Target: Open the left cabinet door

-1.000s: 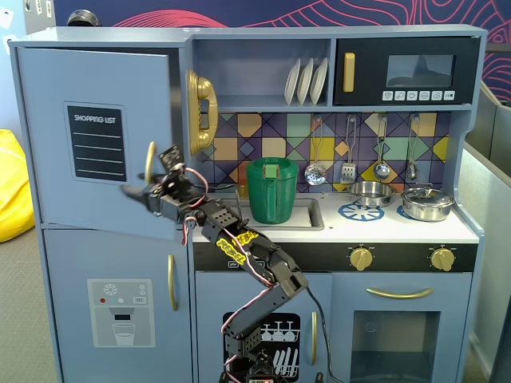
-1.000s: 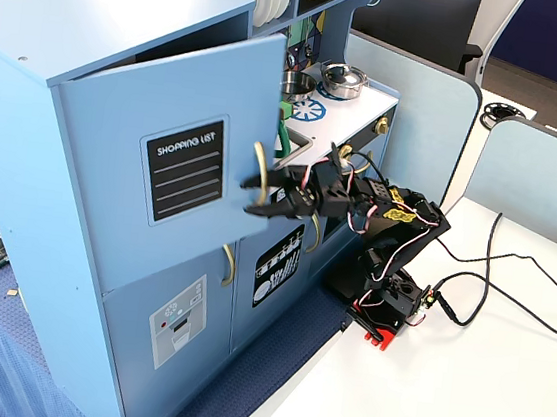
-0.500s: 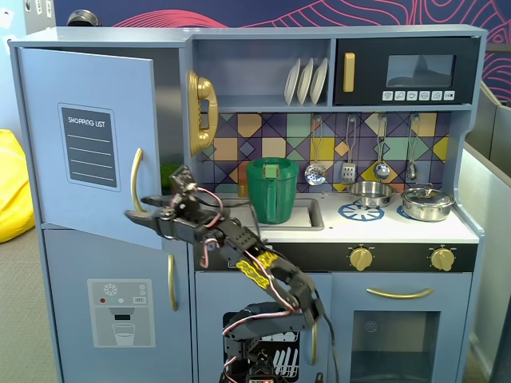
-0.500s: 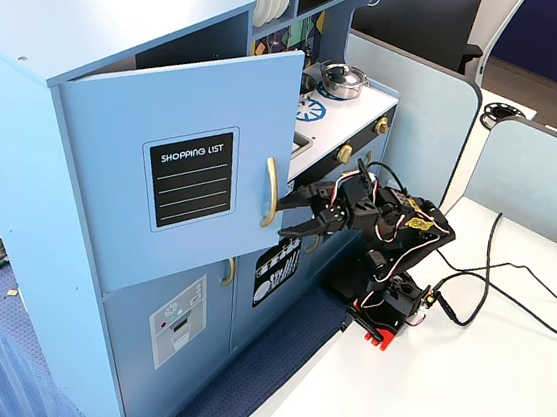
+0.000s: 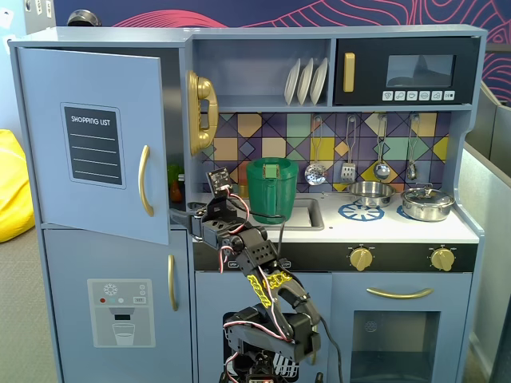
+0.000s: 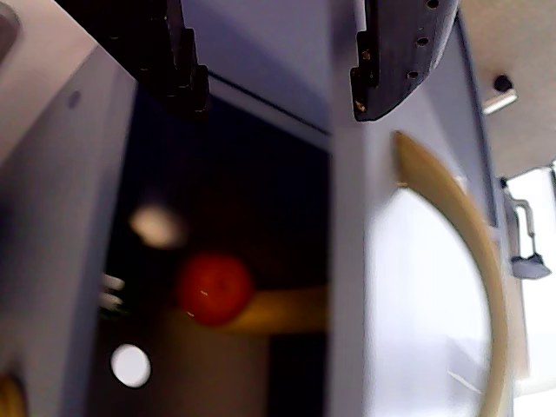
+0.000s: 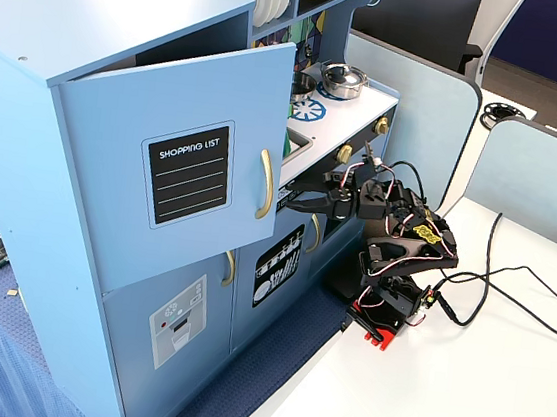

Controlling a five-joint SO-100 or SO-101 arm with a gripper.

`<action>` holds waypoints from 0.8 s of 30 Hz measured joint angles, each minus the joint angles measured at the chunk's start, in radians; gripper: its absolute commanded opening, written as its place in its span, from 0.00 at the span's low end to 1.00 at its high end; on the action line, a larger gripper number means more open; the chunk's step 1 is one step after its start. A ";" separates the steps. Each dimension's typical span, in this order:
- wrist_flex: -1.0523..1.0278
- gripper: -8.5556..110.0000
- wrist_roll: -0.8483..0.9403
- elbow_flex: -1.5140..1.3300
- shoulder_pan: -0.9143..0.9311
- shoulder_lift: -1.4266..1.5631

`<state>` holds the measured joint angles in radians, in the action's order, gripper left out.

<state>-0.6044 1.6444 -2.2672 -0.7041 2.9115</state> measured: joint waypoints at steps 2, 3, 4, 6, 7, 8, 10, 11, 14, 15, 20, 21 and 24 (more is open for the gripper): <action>0.043 0.17 0.000 0.000 0.031 -0.054; 0.064 0.17 0.000 0.000 0.037 -0.083; 0.084 0.17 0.002 0.000 0.037 -0.115; 0.123 0.17 0.009 0.006 0.037 -0.189; 0.140 0.17 0.014 0.014 0.034 -0.215; 0.153 0.17 0.025 0.021 0.026 -0.241; 0.172 0.17 0.046 0.043 0.000 -0.281; 0.179 0.17 0.061 0.054 -0.018 -0.293; 0.201 0.17 0.107 0.064 -0.084 -0.310; 0.202 0.17 0.121 0.067 -0.109 -0.311; 0.206 0.17 0.201 0.077 -0.247 -0.311; 0.206 0.17 0.216 0.081 -0.276 -0.311; 0.206 0.17 0.256 0.086 -0.357 -0.311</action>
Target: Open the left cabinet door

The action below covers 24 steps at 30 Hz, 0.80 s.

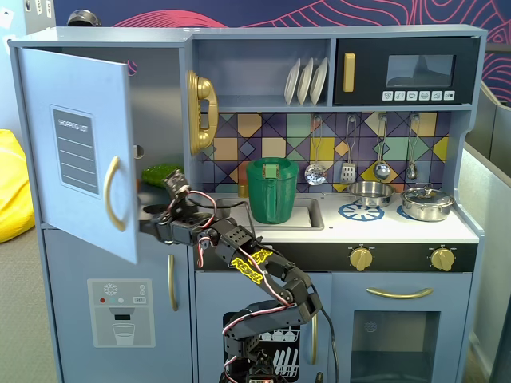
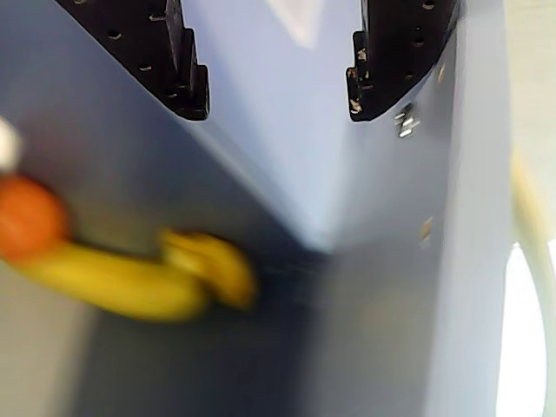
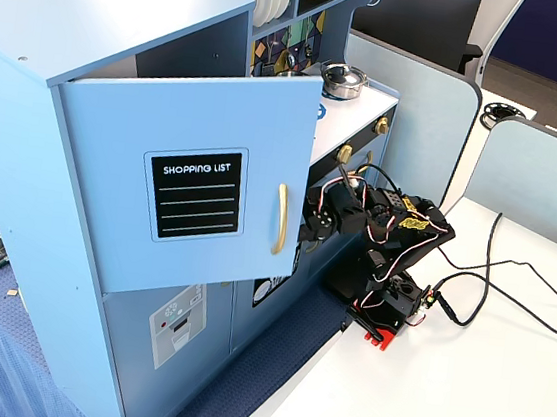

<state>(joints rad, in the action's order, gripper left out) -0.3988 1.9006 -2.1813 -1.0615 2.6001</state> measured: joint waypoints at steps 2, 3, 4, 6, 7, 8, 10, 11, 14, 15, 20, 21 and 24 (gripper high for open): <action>0.000 0.17 0.018 0.003 -0.043 0.000; 0.000 0.17 0.028 0.003 -0.061 0.000; 0.000 0.17 0.035 0.003 -0.075 0.000; 0.000 0.17 0.041 0.003 -0.092 0.000; 0.000 0.17 0.041 0.003 -0.091 0.000; 0.000 0.17 0.037 0.003 -0.074 0.000; -0.021 0.17 0.011 0.003 -0.012 0.002; -0.048 0.16 -0.008 0.003 0.031 0.009; -0.144 0.14 -0.069 -0.029 0.198 0.044; -0.179 0.14 -0.089 -0.051 0.256 0.058; -0.328 0.12 -0.202 -0.210 0.543 0.143; -0.354 0.11 -0.222 -0.253 0.591 0.166; -0.426 0.10 -0.282 -0.390 0.707 0.230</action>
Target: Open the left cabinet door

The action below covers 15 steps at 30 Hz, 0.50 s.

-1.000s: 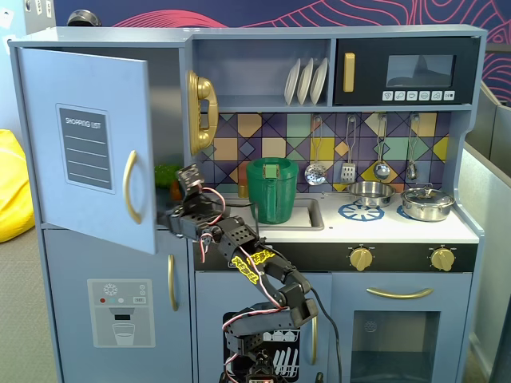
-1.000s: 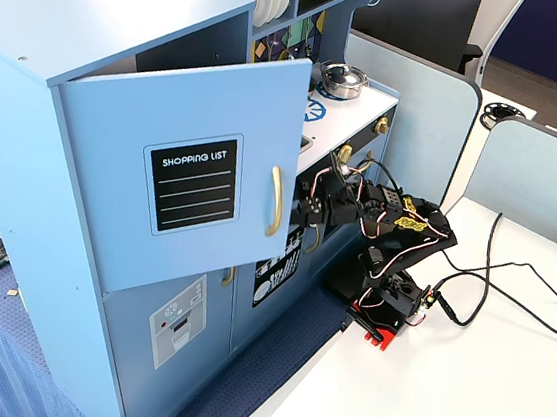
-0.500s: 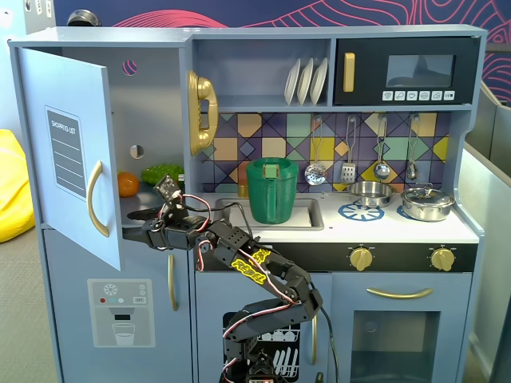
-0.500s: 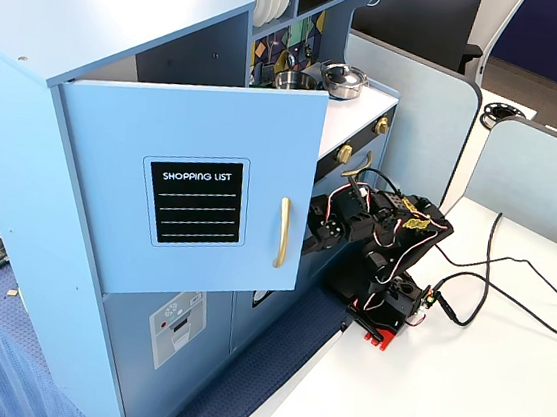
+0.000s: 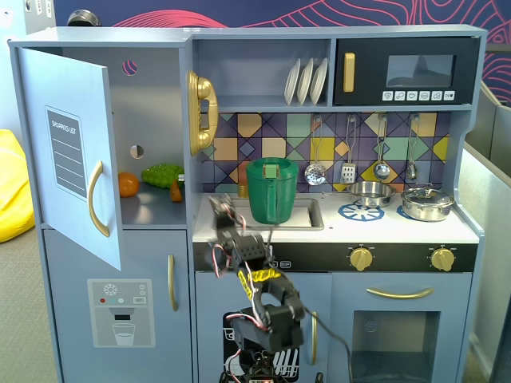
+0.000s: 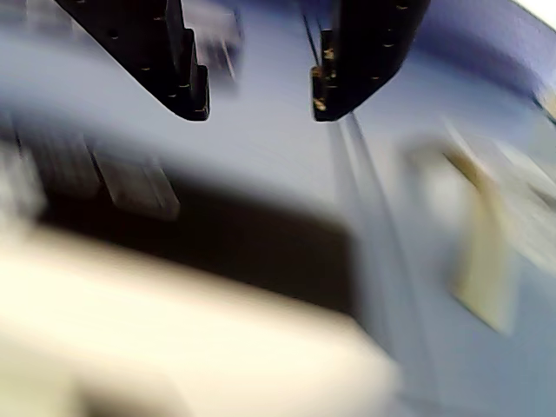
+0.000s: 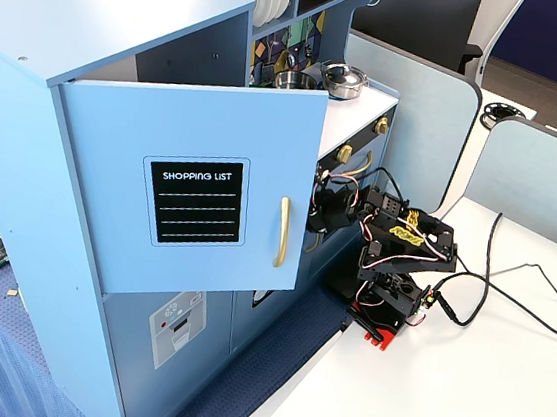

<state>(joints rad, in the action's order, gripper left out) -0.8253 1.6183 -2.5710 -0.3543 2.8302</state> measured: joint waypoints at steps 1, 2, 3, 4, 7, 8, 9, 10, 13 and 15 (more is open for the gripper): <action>-0.020 0.10 -0.021 -0.044 0.038 0.020; -0.044 0.10 -0.044 -0.091 0.074 0.043; -0.072 0.09 -0.064 -0.140 0.110 0.066; -0.097 0.09 -0.084 -0.178 0.140 0.084; -0.172 0.08 -0.137 -0.284 0.184 0.137; -0.192 0.07 -0.150 -0.310 0.198 0.149; -0.207 0.07 -0.163 -0.334 0.215 0.158; -0.224 0.07 -0.175 -0.354 0.230 0.167; -0.288 0.07 -0.201 -0.407 0.265 0.206; -0.339 0.07 -0.218 -0.426 0.267 0.239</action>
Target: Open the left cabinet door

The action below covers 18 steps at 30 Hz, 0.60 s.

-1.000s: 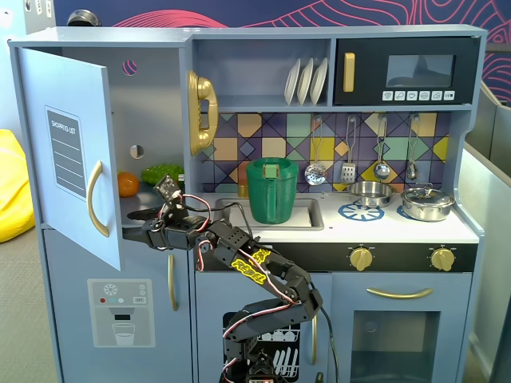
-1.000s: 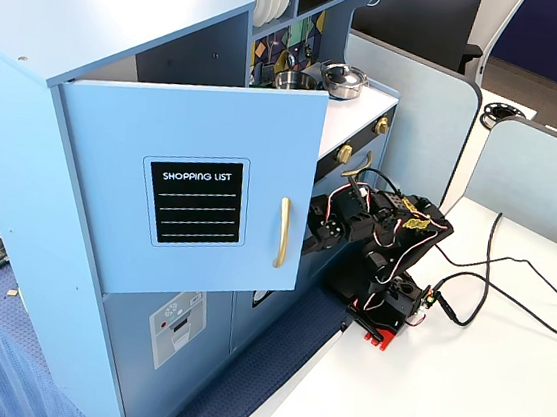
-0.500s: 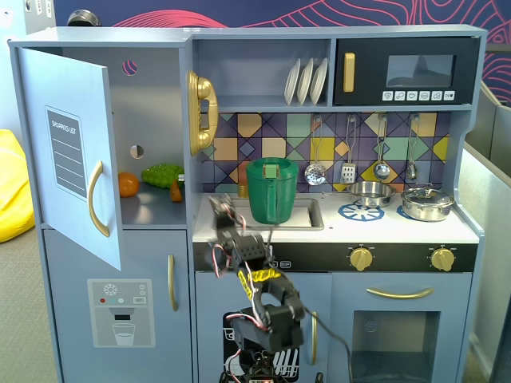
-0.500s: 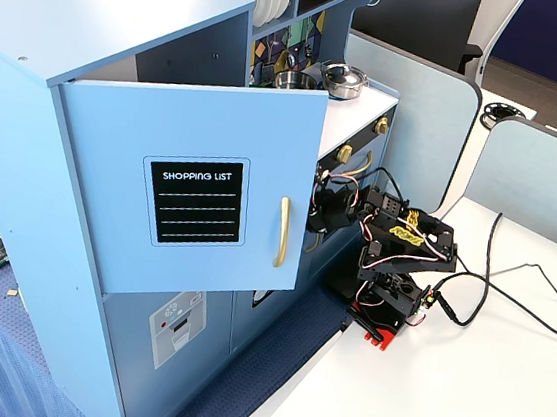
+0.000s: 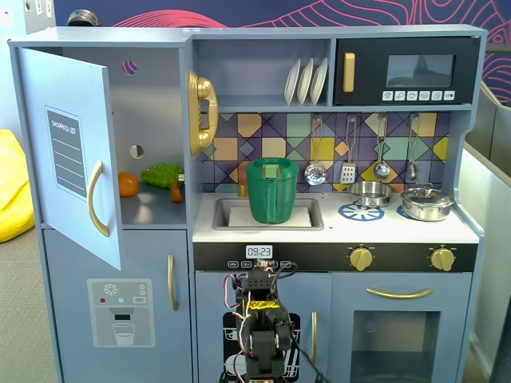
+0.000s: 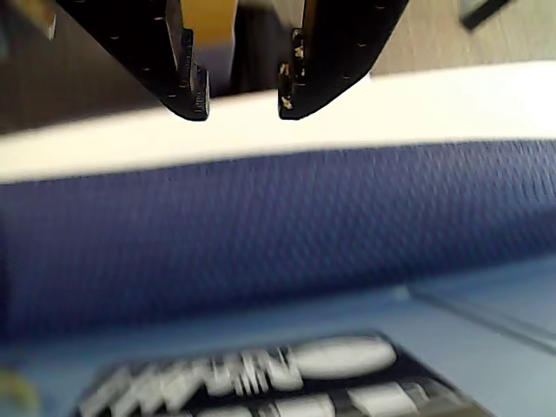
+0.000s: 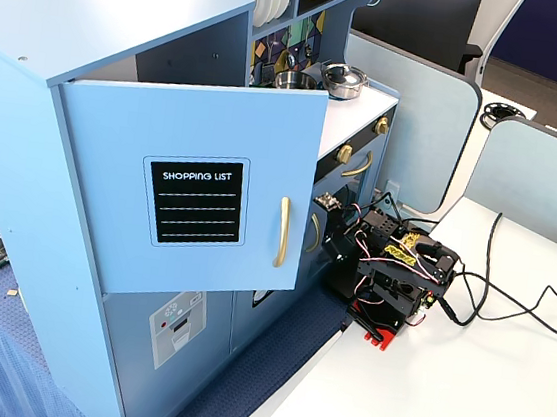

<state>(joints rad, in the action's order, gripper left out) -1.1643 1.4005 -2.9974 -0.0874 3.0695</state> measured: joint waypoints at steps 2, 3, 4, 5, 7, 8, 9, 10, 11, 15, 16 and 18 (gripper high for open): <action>-0.046 0.07 -0.017 -0.006 0.012 0.020; -0.069 0.07 -0.017 -0.006 0.021 0.025; -0.078 0.07 -0.017 -0.008 0.031 0.029; -0.098 0.07 -0.009 -0.005 0.038 0.037; -0.130 0.07 0.011 -0.006 0.049 0.058; -0.143 0.07 0.023 -0.006 0.051 0.072; -0.150 0.07 0.035 -0.006 0.051 0.083; -0.153 0.07 0.044 -0.006 0.049 0.089; -0.155 0.07 0.051 -0.006 0.054 0.091; -0.170 0.07 0.058 -0.006 0.067 0.112; -0.172 0.07 0.066 -0.006 0.067 0.114; -0.173 0.07 0.069 -0.006 0.074 0.114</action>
<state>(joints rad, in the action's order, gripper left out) -1.3376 1.4696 -3.0035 -0.0138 3.1830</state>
